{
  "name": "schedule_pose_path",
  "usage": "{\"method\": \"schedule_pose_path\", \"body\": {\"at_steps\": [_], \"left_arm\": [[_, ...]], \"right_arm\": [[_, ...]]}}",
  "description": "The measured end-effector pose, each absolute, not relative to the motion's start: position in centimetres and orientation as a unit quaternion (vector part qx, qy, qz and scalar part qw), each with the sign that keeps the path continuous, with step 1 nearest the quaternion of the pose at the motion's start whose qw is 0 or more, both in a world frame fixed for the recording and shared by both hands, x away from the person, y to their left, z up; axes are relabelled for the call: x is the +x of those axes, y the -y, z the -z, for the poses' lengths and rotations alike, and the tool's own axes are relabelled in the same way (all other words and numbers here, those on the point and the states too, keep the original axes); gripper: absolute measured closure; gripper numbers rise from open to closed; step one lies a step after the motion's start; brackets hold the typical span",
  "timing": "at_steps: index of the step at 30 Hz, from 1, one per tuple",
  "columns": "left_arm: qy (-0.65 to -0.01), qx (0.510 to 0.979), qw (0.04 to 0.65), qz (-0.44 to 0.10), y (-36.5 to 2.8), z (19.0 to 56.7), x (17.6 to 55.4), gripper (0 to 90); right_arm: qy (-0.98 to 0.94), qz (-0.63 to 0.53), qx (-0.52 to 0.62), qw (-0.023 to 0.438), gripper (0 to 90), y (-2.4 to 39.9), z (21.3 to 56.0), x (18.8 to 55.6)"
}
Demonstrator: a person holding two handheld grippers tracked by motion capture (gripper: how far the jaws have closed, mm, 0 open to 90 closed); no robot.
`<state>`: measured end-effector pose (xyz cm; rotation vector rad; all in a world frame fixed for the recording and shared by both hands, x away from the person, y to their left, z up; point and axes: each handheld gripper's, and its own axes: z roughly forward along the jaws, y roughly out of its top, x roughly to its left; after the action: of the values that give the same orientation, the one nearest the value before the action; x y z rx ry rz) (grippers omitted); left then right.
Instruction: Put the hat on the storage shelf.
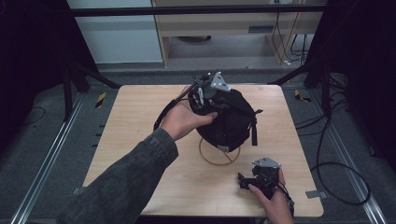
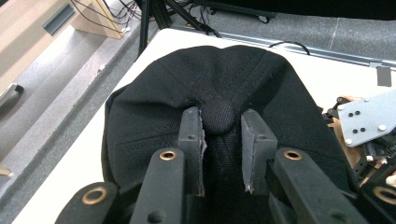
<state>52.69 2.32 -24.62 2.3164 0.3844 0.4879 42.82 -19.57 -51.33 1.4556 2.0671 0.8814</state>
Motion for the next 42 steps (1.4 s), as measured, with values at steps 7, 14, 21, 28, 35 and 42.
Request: {"method": "schedule_pose_path", "body": {"at_steps": [7, 14, 21, 28, 35, 42], "left_arm": [[-0.154, 0.898, 0.364, -0.192, -2.4, 25.0, 52.8, 71.4], [-0.153, 0.897, 0.364, -0.197, -2.5, 25.2, 52.6, 69.4], [-0.156, 0.899, 0.359, -0.197, -2.7, 25.6, 52.8, 65.2], [-0.158, 0.896, 0.364, -0.197, -2.9, 26.1, 52.9, 56.7], [-0.157, 0.889, 0.376, -0.208, -3.0, 25.9, 52.8, 39.2], [-0.155, 0.886, 0.388, -0.2, -2.9, 25.9, 52.8, 17.8]], "right_arm": [[-0.751, -0.321, 0.529, 0.23, 0.4, 19.6, 51.3, 42.8], [-0.751, -0.32, 0.529, 0.23, 0.4, 19.6, 51.3, 42.8], [-0.751, -0.32, 0.529, 0.23, 0.3, 19.6, 51.3, 42.8], [-0.751, -0.32, 0.529, 0.23, 0.4, 19.6, 51.3, 42.8], [-0.751, -0.32, 0.529, 0.23, 0.4, 19.6, 51.3, 42.8], [-0.751, -0.321, 0.529, 0.228, 0.4, 19.6, 51.3, 42.8]]}}
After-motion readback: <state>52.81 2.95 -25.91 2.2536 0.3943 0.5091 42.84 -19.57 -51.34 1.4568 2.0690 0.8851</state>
